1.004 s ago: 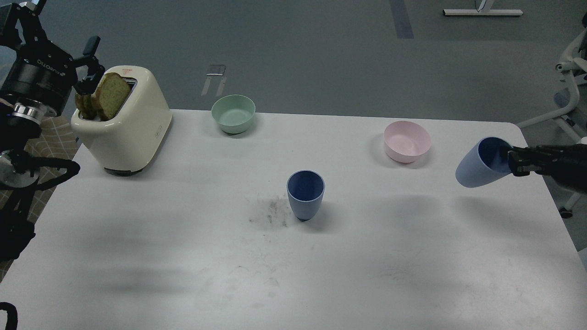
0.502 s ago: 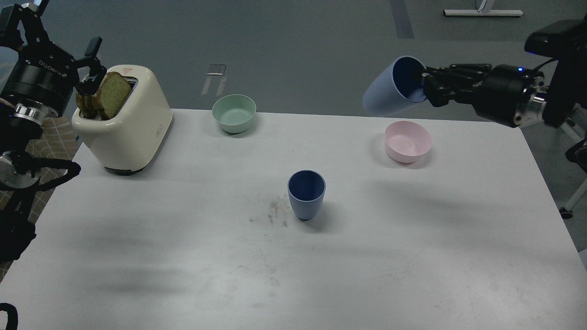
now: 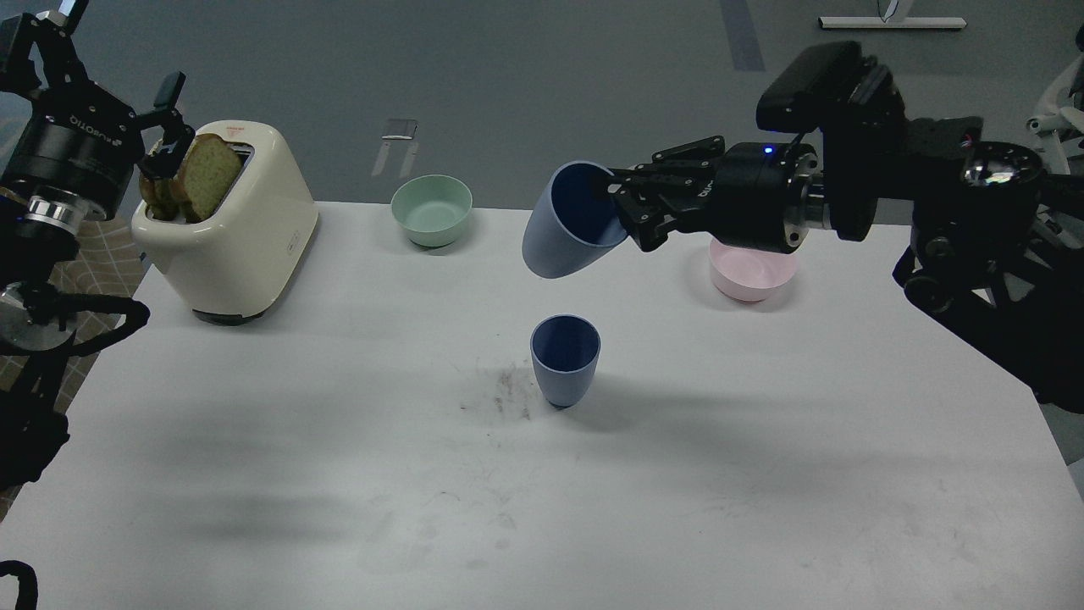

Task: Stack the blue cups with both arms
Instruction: 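Lift the blue cup and carry it above the centered cup, then lower the held cup into the centered blue cup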

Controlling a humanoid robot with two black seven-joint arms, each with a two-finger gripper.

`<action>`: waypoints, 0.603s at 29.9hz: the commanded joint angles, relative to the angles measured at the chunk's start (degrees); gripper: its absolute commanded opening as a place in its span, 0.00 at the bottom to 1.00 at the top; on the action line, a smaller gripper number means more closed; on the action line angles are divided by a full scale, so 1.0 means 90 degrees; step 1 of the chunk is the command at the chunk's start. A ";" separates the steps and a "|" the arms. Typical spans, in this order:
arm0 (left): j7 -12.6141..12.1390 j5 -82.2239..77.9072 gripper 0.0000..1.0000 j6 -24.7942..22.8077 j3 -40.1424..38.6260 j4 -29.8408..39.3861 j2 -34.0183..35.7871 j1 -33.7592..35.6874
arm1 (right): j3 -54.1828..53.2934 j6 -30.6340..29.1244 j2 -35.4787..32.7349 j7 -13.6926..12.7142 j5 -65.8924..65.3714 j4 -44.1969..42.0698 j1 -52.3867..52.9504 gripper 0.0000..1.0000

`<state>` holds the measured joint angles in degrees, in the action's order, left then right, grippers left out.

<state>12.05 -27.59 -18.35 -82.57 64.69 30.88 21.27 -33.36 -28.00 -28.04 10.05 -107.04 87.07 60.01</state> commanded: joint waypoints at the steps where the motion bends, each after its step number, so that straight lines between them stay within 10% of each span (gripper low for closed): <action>1: -0.0001 0.0000 0.98 -0.0002 0.0004 0.0000 -0.0004 0.0000 | 0.0161 0.0000 0.0107 -0.0013 -0.0011 -0.0017 -0.0007 0.00; 18: -0.0060 -0.0010 0.98 -0.0002 0.0092 0.0078 -0.0189 0.0000 | 0.0767 0.0000 0.0214 -0.0160 -0.0187 -0.0212 -0.0134 0.02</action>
<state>11.74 -27.56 -18.37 -82.07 65.20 29.72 21.27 -26.84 -28.00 -26.59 8.92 -108.34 85.81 58.80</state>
